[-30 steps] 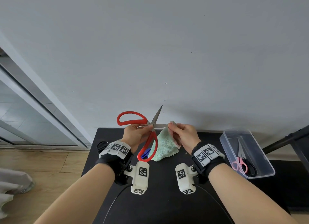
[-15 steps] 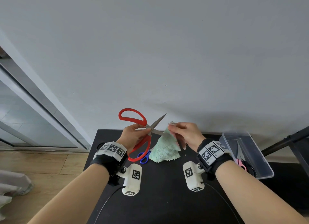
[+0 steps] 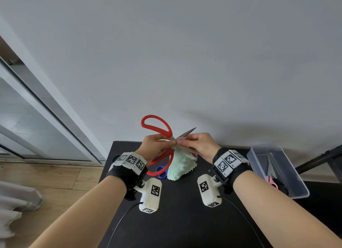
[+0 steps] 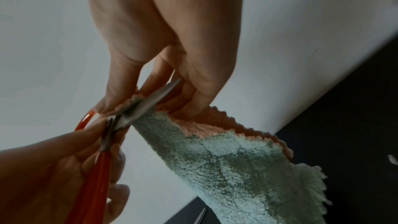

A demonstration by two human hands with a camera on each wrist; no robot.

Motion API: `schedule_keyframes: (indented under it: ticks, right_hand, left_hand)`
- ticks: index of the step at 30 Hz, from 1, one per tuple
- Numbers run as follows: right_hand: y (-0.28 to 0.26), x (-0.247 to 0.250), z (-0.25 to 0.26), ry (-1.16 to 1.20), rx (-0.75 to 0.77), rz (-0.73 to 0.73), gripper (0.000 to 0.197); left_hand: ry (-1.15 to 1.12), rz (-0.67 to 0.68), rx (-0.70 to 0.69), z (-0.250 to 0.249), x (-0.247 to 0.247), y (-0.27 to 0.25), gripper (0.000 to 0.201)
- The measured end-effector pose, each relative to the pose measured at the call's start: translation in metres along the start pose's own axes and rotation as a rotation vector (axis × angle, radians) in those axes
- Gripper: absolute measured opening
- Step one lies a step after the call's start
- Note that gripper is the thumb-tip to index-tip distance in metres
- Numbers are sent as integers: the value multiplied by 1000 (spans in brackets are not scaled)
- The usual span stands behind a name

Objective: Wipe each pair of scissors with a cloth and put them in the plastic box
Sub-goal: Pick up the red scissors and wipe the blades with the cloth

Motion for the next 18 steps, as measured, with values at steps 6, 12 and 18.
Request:
schedule_keyframes:
  ticks: [6,12,18]
  right_hand:
    - [-1,-2,-4,30,-32,-32,24]
    - [-2,-3,-10,70,-46,-30,18]
    - [-2,4,-12,118,-32,-52,13]
  left_hand:
    - [74,-19,-5,3,0,0,24]
    - [117,-6,-15,1,-1,1,25]
    - [185,13,-13,-2,3,0,23]
Point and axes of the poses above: each hand's wrist, its own y-axis towards the middle knuckle, its own x-axis out of the back of the hand, z = x × y, the point moved 7 cm from there along y, towards the middle knuckle, and after that the axes turned 3 degrees about -x, right-handed, at the moved point
